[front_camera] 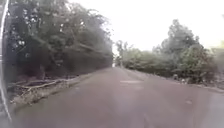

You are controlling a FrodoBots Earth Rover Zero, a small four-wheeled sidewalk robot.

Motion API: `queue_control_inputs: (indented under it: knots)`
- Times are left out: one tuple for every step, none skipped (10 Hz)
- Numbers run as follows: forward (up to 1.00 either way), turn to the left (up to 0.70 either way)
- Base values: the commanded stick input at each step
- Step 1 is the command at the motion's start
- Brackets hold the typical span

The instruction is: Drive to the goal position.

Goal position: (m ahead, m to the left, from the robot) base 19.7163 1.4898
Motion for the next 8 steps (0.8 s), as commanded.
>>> queue_control_inputs:
  knots:
    - [0.7, 0.0]
    - [0.7, 0.0]
    - [0.7, 0.0]
    - [0.7, 0.0]
    - [0.7, 0.0]
    - [0.7, 0.0]
    - [0.7, 0.0]
    - [0.7, 0.0]
